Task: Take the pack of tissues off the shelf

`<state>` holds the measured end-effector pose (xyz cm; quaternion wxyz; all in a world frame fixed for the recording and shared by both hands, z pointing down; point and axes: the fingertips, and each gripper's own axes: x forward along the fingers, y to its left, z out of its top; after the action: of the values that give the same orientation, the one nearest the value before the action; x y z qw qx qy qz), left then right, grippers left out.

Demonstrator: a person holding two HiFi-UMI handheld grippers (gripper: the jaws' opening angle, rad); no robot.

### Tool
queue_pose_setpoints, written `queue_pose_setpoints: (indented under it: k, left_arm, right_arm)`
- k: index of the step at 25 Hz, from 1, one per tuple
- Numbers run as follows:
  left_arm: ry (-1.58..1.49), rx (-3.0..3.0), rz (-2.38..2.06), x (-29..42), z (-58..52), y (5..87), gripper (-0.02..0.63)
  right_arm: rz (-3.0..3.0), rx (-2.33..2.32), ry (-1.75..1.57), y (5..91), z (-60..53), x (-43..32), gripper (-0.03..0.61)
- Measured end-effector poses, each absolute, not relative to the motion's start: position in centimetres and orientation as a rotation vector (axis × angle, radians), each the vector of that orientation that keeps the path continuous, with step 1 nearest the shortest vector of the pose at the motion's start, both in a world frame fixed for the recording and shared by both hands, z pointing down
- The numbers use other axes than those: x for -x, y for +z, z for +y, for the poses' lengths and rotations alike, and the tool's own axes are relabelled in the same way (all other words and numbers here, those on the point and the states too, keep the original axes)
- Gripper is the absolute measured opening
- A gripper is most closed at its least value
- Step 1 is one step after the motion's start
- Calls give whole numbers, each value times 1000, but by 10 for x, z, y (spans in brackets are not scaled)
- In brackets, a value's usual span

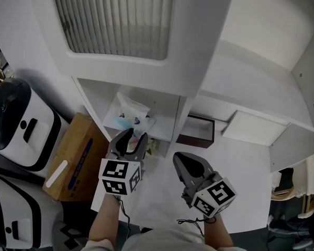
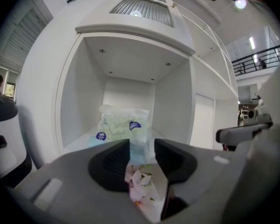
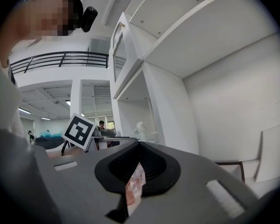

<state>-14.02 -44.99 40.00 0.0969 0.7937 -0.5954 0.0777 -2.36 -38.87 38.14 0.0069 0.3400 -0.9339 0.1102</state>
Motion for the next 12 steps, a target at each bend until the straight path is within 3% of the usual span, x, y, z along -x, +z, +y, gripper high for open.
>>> queue_pose_setpoints:
  k: [5,12]
  left_arm:
    - [265,-2338,-1771,143,-451,403,53]
    - [199,-2355,-1736,146,-441,395,12]
  right_arm:
    - [-2918,-1066,355,384,-390,23,2]
    - [-2924,-1059,342,381,-387,27,2]
